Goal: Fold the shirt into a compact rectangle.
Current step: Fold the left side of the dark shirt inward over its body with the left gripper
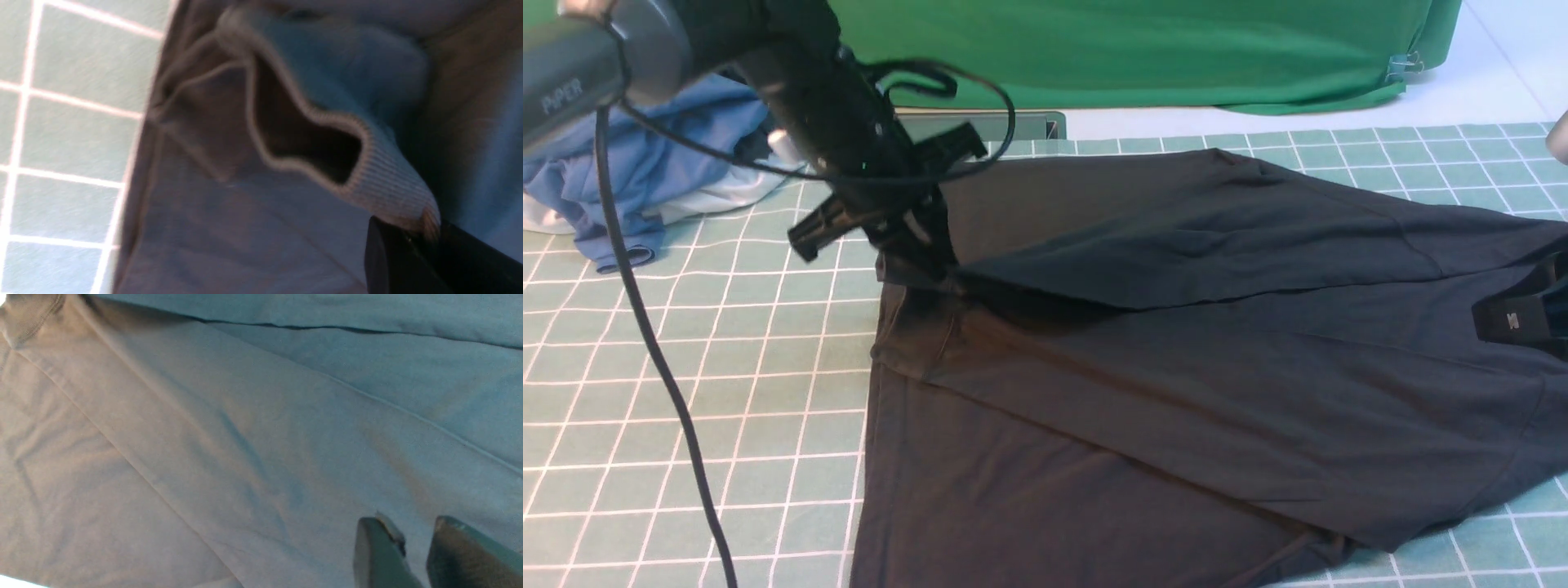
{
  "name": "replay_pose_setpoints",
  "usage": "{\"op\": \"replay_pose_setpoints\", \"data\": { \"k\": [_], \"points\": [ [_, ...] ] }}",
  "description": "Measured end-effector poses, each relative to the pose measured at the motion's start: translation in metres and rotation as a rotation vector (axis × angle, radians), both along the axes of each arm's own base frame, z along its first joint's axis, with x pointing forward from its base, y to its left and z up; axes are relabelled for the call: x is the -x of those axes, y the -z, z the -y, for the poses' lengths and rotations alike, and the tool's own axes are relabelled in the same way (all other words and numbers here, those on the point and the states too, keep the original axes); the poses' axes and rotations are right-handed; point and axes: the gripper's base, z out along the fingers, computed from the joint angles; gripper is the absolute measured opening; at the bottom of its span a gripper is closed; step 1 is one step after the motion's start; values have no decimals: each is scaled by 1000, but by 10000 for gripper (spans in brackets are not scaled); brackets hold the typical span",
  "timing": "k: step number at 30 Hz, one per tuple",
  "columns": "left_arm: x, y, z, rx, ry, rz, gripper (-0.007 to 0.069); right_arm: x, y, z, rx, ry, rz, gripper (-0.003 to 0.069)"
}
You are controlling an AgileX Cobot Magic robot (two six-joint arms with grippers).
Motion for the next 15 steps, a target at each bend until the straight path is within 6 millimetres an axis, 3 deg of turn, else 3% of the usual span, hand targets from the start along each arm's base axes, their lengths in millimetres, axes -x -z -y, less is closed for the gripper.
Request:
{"op": "replay_pose_setpoints", "data": {
  "k": [9,15],
  "points": [
    [15,30,-5,-47,19,-103,27,-1,-1,0,-6,15,10,210],
    [17,32,-5,-38,33,-111,119,-1,-1,0,-8,18,9,217]
  ]
}}
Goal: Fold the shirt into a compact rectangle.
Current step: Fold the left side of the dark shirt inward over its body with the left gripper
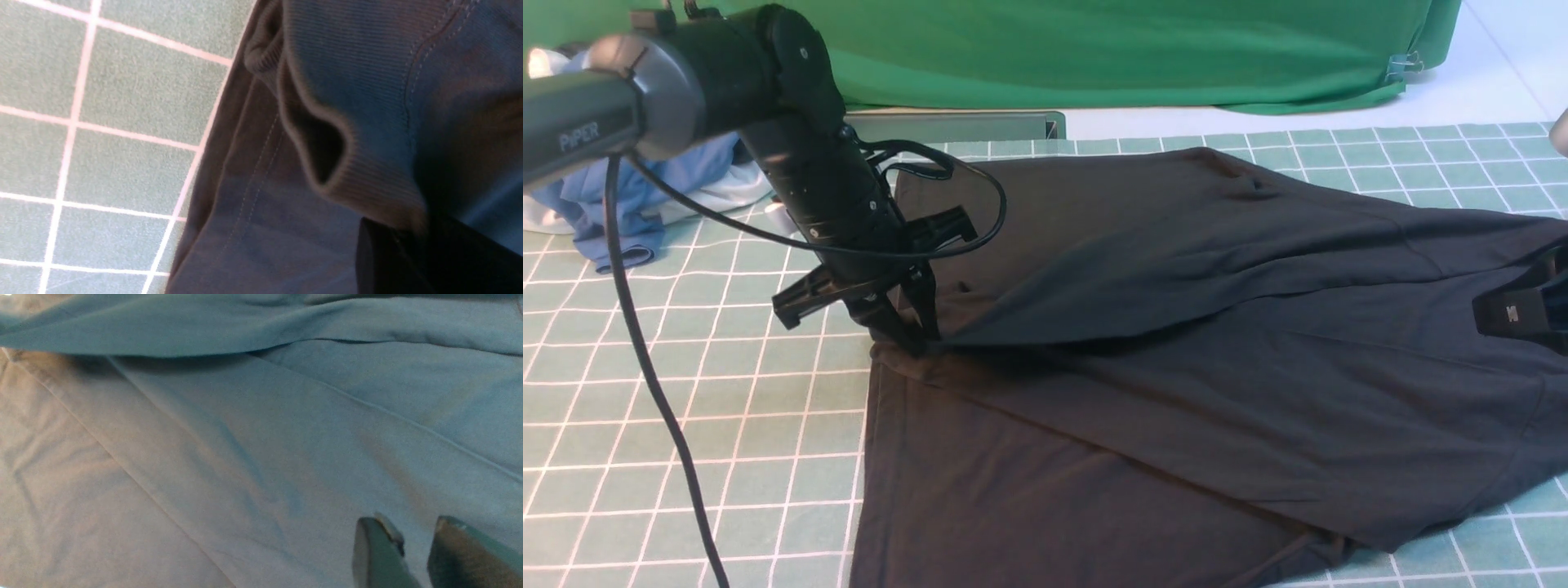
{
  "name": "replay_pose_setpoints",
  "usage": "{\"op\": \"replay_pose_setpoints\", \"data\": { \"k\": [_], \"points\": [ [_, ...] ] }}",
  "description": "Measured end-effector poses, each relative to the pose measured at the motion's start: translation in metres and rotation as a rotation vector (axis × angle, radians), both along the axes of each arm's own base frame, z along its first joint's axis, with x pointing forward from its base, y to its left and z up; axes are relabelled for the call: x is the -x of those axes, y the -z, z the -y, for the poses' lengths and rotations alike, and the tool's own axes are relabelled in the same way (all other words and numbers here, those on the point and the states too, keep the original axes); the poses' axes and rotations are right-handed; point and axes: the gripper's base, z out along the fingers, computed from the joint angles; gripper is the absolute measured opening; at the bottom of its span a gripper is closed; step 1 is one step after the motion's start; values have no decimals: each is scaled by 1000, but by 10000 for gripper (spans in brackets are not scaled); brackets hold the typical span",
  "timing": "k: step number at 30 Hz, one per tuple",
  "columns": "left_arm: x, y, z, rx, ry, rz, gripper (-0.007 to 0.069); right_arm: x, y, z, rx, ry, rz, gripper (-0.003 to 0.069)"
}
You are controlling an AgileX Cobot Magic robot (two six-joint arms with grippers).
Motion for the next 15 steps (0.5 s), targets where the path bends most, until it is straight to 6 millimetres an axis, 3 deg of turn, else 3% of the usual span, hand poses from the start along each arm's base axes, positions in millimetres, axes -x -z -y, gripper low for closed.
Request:
{"op": "replay_pose_setpoints", "data": {
  "k": [2,6,12,15],
  "points": [
    [0,0,0,3,1,0,154,0,0,0,-1,2,-1,218],
    [2,-6,-1,6,28,23,314,0,0,0,-4,6,-2,225],
    [14,-44,-6,-9,73,137,488,0,0,0,-6,8,-3,229],
    [38,-60,-10,-3,87,160,526,0,0,0,-6,9,-3,230]
  ]
}}
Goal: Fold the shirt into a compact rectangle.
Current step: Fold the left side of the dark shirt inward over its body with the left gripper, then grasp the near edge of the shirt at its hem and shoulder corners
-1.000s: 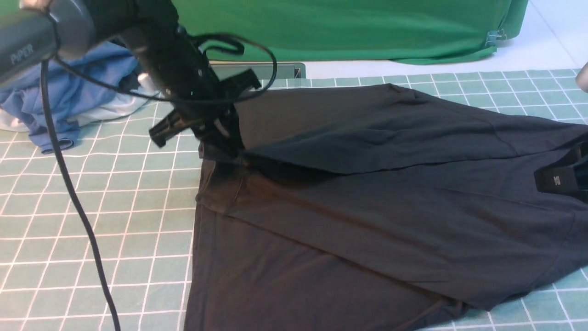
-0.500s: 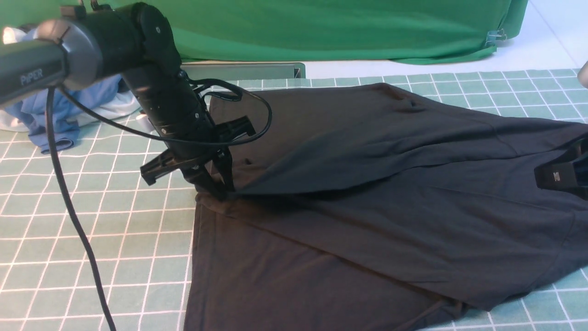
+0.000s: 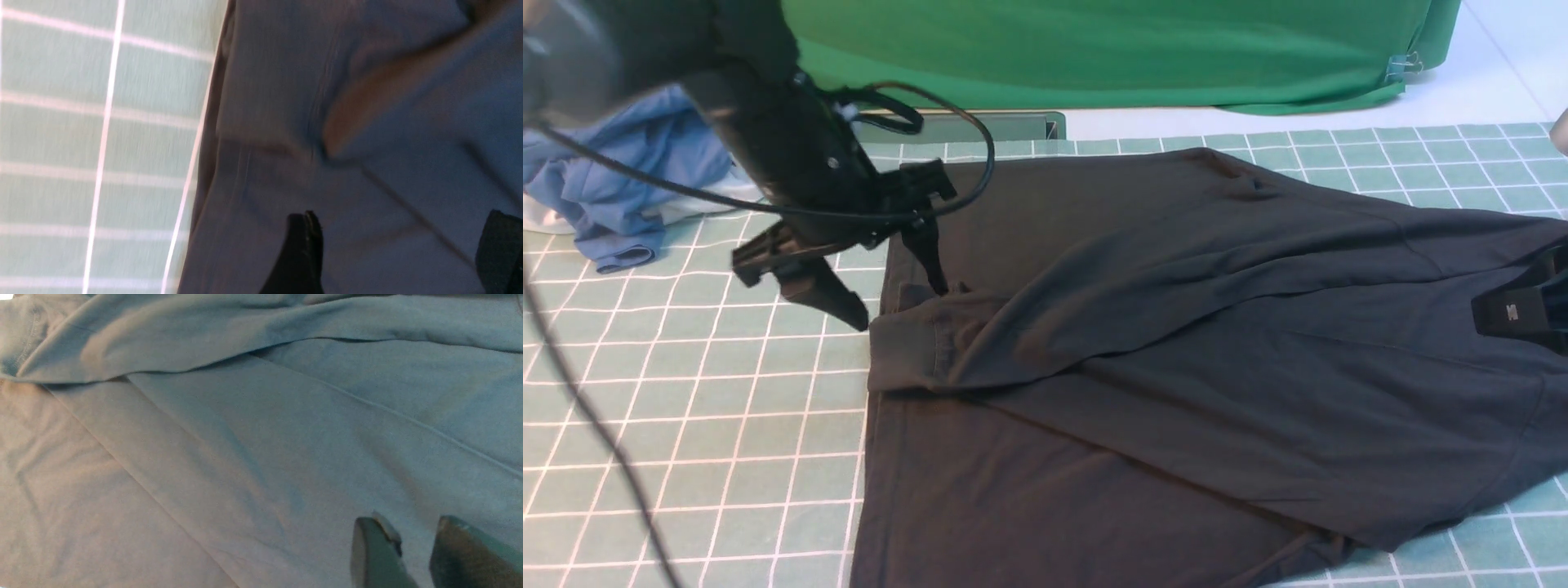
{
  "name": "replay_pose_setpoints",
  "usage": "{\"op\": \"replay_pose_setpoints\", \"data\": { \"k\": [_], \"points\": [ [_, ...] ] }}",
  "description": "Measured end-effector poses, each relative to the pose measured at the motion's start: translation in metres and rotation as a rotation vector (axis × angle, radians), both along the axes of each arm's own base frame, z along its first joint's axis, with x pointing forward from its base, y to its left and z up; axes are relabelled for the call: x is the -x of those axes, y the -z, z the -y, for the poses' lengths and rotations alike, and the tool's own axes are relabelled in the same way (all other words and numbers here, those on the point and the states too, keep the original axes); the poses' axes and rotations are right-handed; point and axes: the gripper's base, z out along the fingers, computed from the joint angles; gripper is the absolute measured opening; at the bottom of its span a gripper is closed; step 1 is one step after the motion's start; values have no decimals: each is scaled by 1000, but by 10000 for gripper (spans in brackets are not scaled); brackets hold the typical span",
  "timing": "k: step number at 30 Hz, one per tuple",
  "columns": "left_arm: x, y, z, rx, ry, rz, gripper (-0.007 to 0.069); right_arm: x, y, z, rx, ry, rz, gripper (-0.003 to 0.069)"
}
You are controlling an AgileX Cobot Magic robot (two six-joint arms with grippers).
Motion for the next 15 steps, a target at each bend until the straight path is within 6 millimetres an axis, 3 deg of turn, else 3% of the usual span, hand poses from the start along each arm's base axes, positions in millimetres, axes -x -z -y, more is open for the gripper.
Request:
{"op": "replay_pose_setpoints", "data": {
  "k": [3,4,5,7,9,12,15],
  "points": [
    [29,5,3,-11,35,-41,528,0,0,0,0,0,-1,231],
    [49,14,8,-26,67,-87,526,0,0,0,0,0,-1,232],
    [52,16,8,-28,72,-94,526,0,0,0,0,0,-1,232],
    [88,44,18,-60,128,-171,522,0,0,0,-1,0,-1,235],
    [111,67,28,-81,167,-193,521,0,0,0,-2,2,-2,235],
    [127,89,33,-103,170,-197,520,0,0,0,-2,3,-2,235],
    [134,99,31,-126,129,-204,520,0,0,0,-3,3,-2,235]
  ]
}}
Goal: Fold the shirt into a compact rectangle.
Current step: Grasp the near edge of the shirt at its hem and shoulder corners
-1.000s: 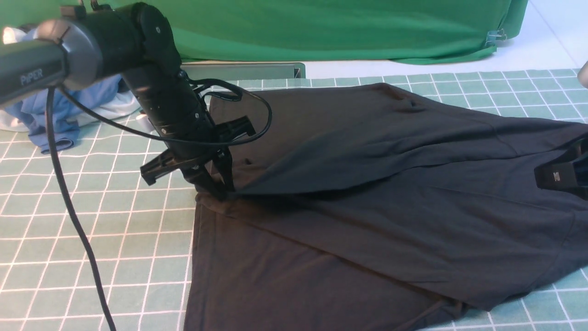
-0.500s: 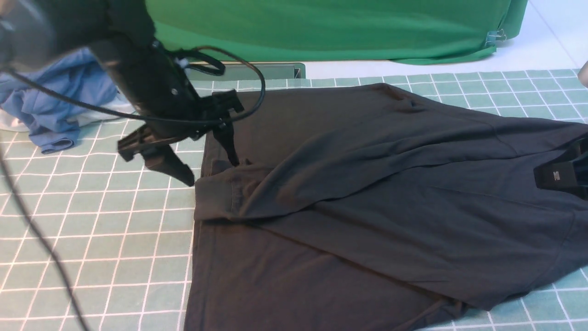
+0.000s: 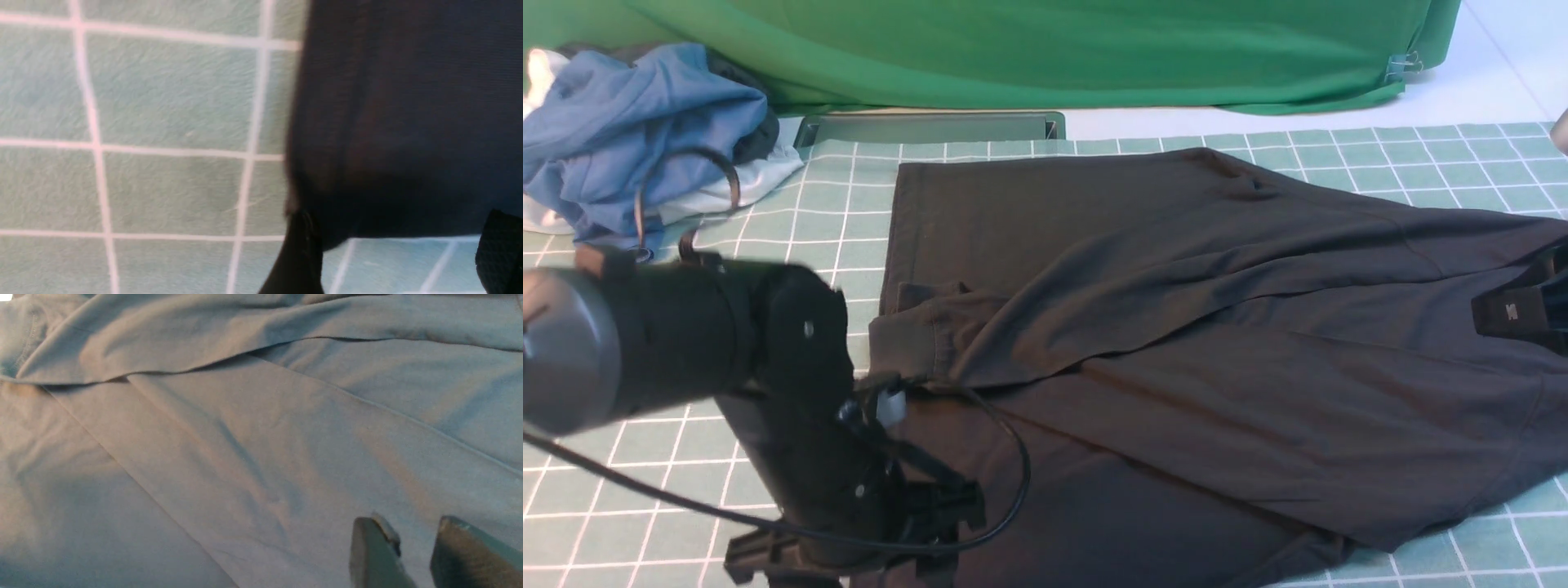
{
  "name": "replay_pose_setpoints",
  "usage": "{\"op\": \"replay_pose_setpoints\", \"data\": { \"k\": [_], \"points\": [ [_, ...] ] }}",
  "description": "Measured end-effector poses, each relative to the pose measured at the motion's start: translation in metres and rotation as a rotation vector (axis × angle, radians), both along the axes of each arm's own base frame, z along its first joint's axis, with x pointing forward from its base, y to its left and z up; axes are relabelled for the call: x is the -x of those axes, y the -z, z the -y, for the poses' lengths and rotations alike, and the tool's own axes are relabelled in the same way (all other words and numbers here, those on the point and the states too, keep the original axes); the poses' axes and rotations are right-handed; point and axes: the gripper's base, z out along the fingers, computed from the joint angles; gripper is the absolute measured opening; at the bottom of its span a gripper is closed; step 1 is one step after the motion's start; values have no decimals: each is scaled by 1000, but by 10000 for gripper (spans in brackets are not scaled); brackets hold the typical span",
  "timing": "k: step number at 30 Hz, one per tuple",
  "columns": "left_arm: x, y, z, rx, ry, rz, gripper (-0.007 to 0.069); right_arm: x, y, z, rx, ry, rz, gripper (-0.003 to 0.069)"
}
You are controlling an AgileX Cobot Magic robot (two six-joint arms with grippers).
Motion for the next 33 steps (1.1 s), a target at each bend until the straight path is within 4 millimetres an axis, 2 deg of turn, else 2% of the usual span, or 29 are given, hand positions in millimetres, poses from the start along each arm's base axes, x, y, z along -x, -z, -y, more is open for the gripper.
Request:
{"op": "replay_pose_setpoints", "data": {
  "k": [5,9,14,17,20,21,22,25,26,27,29,32,33],
  "points": [
    [3,10,-9,-75,-56,20,520,0,0,0,-1,1,0,235],
    [4,17,-10,-54,-93,54,520,0,0,0,-1,1,0,235],
    [4,16,-9,-37,-119,66,519,0,0,0,-1,1,0,235],
    [4,16,-8,-24,-131,70,490,0,0,0,-1,1,0,235],
    [4,17,-7,-19,-140,63,412,0,0,0,-1,1,0,236],
    [5,18,-8,-24,-138,55,353,0,0,0,-1,1,0,237],
    [6,18,-8,-25,-138,53,325,0,0,0,-1,1,0,237],
    [7,19,-9,-31,-76,55,141,0,0,0,-1,2,0,237],
    [7,19,-9,-29,-72,56,130,0,0,0,-1,2,0,237],
    [7,18,-9,-19,-47,67,66,0,0,0,0,0,1,237],
    [7,15,-9,-13,-26,82,28,1,0,0,9,-17,-5,235],
    [6,5,-10,-20,-2,111,23,4,3,0,26,-44,-40,208],
    [7,-1,-12,-18,6,132,22,6,4,0,36,-59,-67,171]
  ]
}}
